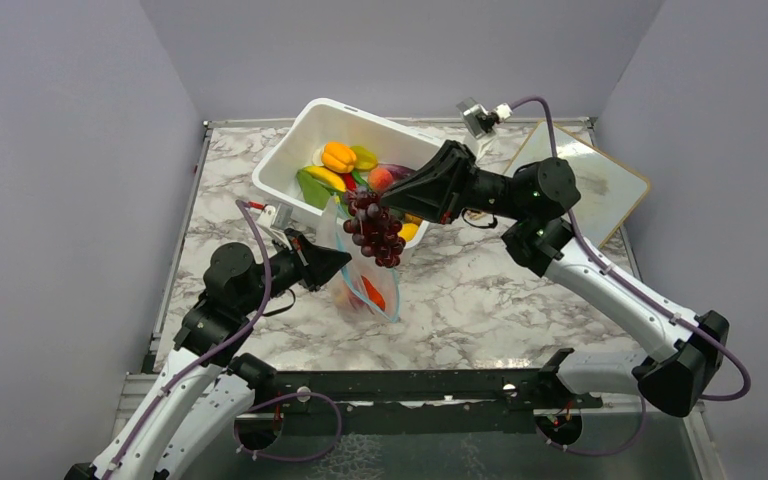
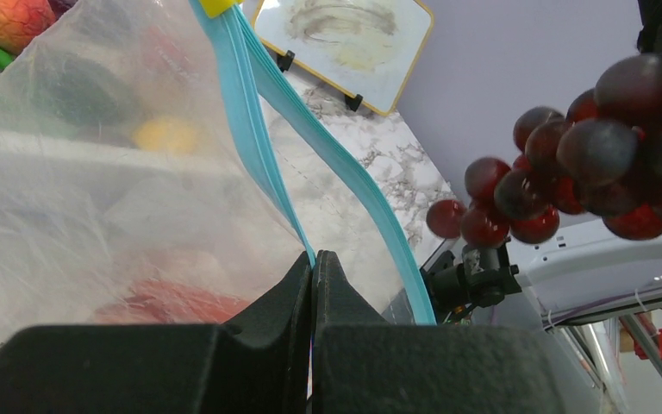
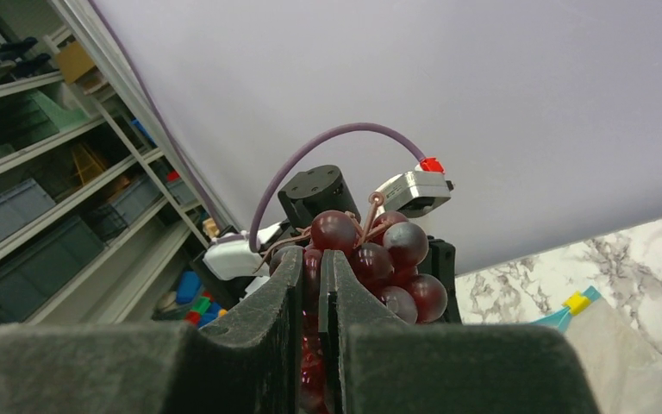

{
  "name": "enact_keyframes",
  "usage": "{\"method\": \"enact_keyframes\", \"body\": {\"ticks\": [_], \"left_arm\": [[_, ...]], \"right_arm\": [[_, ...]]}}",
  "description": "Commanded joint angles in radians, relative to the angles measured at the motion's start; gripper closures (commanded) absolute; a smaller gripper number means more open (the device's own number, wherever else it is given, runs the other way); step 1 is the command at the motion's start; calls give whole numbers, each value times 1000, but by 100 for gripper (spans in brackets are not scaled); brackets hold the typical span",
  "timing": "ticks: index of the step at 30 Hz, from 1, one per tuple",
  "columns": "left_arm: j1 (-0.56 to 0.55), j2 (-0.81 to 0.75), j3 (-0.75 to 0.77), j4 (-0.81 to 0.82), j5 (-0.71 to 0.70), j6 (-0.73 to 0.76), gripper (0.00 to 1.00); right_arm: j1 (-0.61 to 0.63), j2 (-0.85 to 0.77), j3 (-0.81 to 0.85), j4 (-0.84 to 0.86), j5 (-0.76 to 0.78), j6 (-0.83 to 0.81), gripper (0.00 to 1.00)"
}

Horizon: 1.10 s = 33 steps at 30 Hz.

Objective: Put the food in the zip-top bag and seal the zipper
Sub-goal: Place the fake fruit in the zipper food storage bag.

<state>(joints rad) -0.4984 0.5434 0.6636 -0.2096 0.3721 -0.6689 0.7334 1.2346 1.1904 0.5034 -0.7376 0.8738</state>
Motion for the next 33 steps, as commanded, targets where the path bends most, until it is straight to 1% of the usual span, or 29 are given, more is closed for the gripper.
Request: {"method": "enact_keyframes", "body": {"ticks": [1,6,16,22,26,30,33], "left_arm": [[4,-12,-9,44,20,-14,100],[4,-16,-16,43,19,-8,100],[4,-37,-10,10,7,10,100],[4,-55,-15,-4,2,20,100],[4,-63,-15,-5,-5,22,100],[4,-65,-15,-11,-4,24,100],[4,-63,-17,-12,-3,24,100]], "right_arm": [[24,22,24,76,26,18,99],[56,55,6,87,54,8,99],[67,69,-85,27,81,-81,99],[67,47,-117,-52,123,-147,99],[67,29,-127,-154,163,-204,99],[69,12,-148,-202,190,-238,99],[70,16,-150,-273,222,-297,99]]}}
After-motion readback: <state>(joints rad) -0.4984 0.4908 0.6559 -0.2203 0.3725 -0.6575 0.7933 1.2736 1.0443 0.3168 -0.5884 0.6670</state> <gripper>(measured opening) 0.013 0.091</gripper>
